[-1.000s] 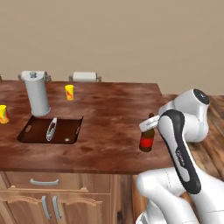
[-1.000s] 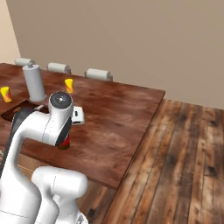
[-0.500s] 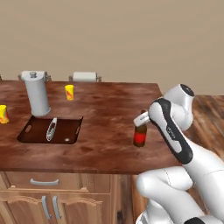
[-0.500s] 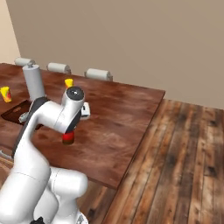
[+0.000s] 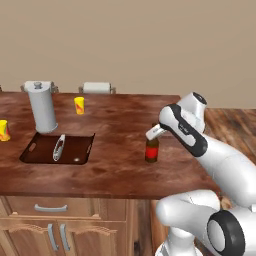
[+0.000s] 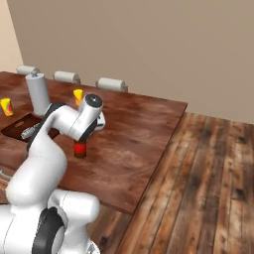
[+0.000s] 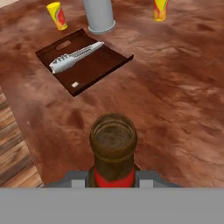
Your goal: Place the drinks on the dining counter in a tight cluster.
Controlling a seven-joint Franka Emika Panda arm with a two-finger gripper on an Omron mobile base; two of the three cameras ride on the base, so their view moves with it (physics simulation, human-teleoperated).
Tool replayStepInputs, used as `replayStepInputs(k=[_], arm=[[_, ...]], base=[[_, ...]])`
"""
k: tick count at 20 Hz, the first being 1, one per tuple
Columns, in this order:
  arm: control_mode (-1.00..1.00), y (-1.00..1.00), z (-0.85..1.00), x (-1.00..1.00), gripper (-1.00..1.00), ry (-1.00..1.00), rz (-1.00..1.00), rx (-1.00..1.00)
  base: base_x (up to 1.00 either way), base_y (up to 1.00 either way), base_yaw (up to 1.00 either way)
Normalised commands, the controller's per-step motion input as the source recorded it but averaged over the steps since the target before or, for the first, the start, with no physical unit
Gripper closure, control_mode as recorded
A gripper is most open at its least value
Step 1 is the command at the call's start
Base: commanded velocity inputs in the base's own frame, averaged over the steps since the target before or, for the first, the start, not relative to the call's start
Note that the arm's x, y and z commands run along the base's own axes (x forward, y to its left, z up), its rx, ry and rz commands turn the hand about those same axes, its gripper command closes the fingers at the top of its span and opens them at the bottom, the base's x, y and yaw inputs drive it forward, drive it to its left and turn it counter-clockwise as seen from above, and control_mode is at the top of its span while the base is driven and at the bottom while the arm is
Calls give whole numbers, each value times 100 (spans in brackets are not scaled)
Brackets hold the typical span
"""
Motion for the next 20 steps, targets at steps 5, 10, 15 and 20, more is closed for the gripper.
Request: replayStepInputs(k=[5, 10, 15, 20], arm=[[-100, 19, -21, 35, 100, -8, 9, 0], [-100, 17, -18, 27, 100, -14, 6, 0], [-100, 16, -19, 25, 100, -12, 4, 0], [-100, 18, -22, 16, 100, -9, 3, 0]], base=[[0, 0, 0], [0, 0, 0], [0, 0, 0], [0, 0, 0]])
